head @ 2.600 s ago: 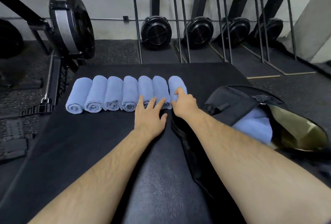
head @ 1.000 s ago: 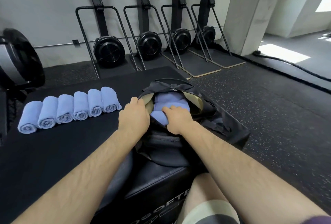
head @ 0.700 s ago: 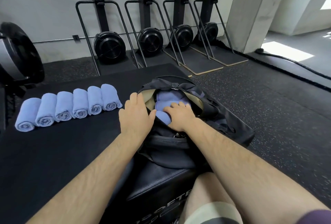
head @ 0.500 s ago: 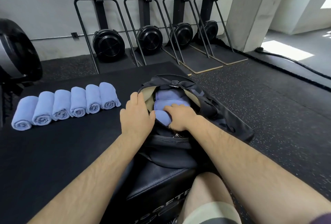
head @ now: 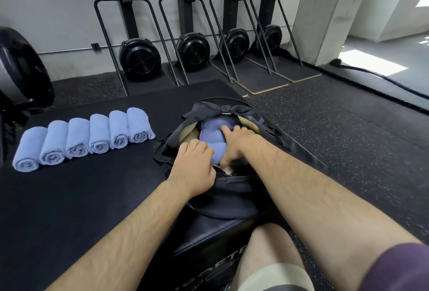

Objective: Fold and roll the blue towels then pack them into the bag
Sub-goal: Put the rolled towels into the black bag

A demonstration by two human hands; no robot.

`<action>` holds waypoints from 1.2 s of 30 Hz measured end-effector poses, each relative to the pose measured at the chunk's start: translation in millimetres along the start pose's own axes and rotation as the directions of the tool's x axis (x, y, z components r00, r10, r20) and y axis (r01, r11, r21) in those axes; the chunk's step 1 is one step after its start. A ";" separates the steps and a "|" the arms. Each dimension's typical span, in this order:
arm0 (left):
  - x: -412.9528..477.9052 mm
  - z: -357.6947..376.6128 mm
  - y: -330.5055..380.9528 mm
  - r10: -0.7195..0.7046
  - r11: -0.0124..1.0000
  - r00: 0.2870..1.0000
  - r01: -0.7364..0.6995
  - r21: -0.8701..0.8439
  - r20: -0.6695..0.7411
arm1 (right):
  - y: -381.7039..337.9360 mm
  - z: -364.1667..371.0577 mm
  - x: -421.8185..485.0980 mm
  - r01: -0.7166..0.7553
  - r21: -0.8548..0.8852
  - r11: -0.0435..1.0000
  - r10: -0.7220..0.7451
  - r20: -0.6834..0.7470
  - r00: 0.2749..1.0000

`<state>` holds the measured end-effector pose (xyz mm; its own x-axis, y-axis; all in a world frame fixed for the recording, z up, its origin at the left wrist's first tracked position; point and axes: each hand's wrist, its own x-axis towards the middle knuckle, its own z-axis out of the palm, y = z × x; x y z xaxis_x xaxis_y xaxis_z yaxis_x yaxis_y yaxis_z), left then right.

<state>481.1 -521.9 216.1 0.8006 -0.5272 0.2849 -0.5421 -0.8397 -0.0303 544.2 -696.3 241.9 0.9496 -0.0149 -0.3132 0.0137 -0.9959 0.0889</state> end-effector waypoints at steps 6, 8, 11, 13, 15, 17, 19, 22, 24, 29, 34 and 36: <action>5.8 -1.3 8.2 0.027 0.998 0.978 -0.039 0.054 0.207 | -1.1 3.4 0.5 -0.024 0.047 0.999 0.022 0.029 0.999; 7.4 -2.1 11.6 0.025 0.997 0.962 -0.045 0.067 0.271 | -1.9 4.6 1.1 -0.026 0.068 0.997 0.024 0.018 1.000; 8.3 -4.5 12.4 0.032 0.994 0.945 -0.065 0.089 0.325 | -2.6 8.0 3.3 -0.008 0.026 1.000 0.009 -0.049 0.999; 7.9 -5.0 10.7 0.023 0.992 0.947 -0.062 0.111 0.321 | -3.7 12.5 3.8 0.005 -0.040 0.999 -0.010 -0.124 0.992; 8.9 -5.4 10.4 0.012 0.987 0.949 -0.061 0.145 0.315 | -5.4 16.4 0.0 0.058 -0.138 0.989 -0.088 -0.224 0.971; 10.7 -6.0 11.3 -0.006 0.978 0.942 -0.064 0.198 0.335 | -6.2 18.0 -7.1 0.151 -0.181 0.972 -0.196 -0.263 0.945; 12.2 -6.2 12.1 -0.021 0.970 0.933 -0.069 0.233 0.359 | -6.1 20.8 -13.2 0.195 -0.176 0.965 -0.241 -0.295 0.925; 11.8 -5.1 9.3 -0.031 0.970 0.926 -0.062 0.234 0.376 | -3.9 28.1 -14.9 0.167 -0.151 0.974 -0.211 -0.355 0.911; 9.6 -4.8 6.9 -0.019 0.975 0.931 -0.064 0.214 0.363 | -4.5 31.2 -13.7 0.146 -0.132 0.980 -0.186 -0.383 0.905; 0.4 -6.2 4.1 0.018 0.981 0.945 -0.080 0.177 0.327 | -12.3 30.1 -15.8 0.134 -0.030 0.990 -0.136 -0.384 0.913; -16.6 -3.9 -11.4 0.012 0.951 1.000 -0.017 -0.309 -0.021 | -19.3 21.5 -37.4 0.214 0.317 0.924 0.017 -0.592 0.806; -27.8 -5.1 -21.9 -0.050 0.889 0.981 -0.041 -0.455 -0.187 | -28.3 13.8 -49.5 0.295 0.394 0.871 0.069 -0.692 0.719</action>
<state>469.4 -488.2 213.7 0.7649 -0.4507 0.4603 -0.6314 -0.6659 0.3974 492.5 -668.6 241.8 0.9003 -0.0184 0.4350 0.1686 -0.9063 -0.3874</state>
